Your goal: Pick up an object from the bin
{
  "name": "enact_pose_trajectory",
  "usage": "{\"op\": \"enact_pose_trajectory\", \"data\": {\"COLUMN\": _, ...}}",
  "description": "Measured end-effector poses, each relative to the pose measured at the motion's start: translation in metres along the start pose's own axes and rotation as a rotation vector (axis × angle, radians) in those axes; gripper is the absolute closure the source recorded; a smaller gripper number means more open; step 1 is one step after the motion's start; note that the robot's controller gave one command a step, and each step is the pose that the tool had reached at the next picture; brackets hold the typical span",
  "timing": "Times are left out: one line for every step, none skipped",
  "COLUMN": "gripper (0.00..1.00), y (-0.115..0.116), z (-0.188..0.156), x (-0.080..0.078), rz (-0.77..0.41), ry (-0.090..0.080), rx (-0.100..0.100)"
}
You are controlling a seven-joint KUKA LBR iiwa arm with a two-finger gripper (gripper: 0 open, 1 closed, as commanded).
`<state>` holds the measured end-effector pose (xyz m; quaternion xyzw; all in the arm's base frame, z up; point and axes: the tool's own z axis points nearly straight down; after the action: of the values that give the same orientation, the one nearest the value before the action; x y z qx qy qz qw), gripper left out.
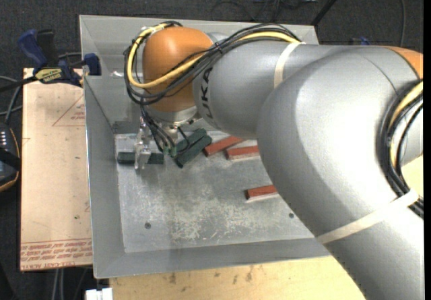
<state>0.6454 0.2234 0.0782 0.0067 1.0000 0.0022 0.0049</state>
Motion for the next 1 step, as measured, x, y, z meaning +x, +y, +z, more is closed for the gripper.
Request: {"op": "enact_pose_trajectory", "data": {"gripper": 1.00, "y": 0.0000, "z": 0.0000, "x": 0.0000, "rz": 0.000, "ry": 0.000, "rx": 0.000}}
